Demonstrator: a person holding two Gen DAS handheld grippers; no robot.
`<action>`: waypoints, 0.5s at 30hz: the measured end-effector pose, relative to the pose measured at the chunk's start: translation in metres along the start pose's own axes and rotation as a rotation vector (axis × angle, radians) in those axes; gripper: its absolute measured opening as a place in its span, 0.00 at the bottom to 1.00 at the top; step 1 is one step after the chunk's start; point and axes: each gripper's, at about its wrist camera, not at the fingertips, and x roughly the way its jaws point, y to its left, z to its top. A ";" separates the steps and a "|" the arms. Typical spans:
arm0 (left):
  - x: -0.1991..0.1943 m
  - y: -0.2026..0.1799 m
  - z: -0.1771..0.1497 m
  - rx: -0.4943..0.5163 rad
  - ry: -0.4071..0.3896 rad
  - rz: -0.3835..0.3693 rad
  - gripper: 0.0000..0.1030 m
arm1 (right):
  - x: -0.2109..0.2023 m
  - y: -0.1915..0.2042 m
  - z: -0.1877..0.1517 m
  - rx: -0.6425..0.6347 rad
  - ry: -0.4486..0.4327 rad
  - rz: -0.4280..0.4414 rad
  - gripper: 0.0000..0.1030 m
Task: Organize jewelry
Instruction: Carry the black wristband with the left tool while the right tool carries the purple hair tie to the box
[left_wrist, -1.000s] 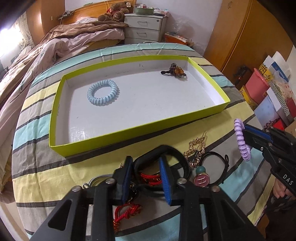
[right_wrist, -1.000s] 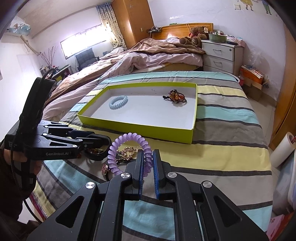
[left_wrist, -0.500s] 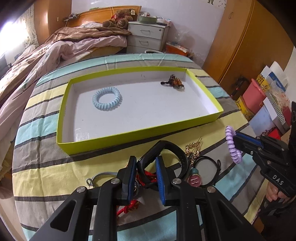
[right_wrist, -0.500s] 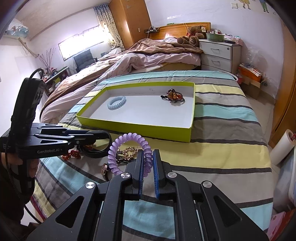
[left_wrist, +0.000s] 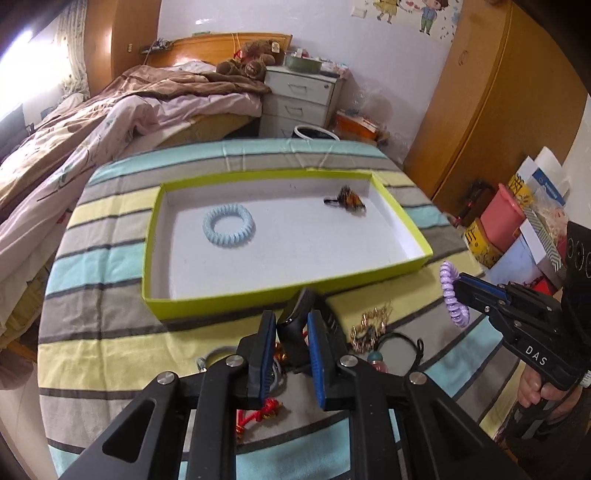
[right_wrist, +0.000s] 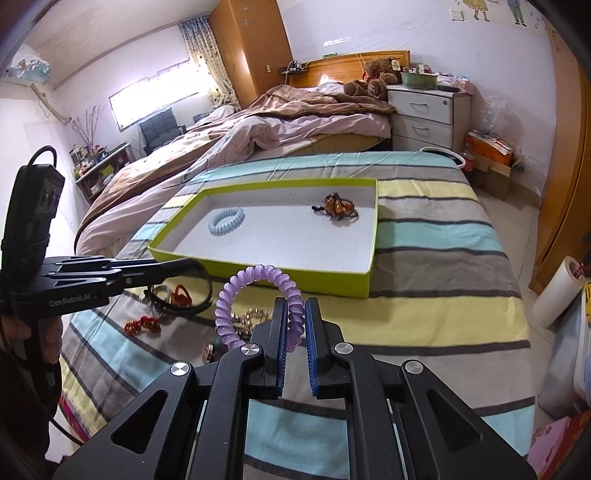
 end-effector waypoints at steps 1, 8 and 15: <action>-0.001 0.001 0.002 -0.004 -0.003 0.003 0.17 | -0.001 0.000 0.003 0.000 -0.004 -0.005 0.09; -0.004 0.011 0.016 -0.023 -0.028 0.000 0.06 | -0.002 0.001 0.022 -0.005 -0.028 -0.029 0.09; 0.015 0.025 0.007 -0.056 0.041 -0.019 0.07 | 0.006 -0.002 0.020 0.010 -0.015 -0.023 0.09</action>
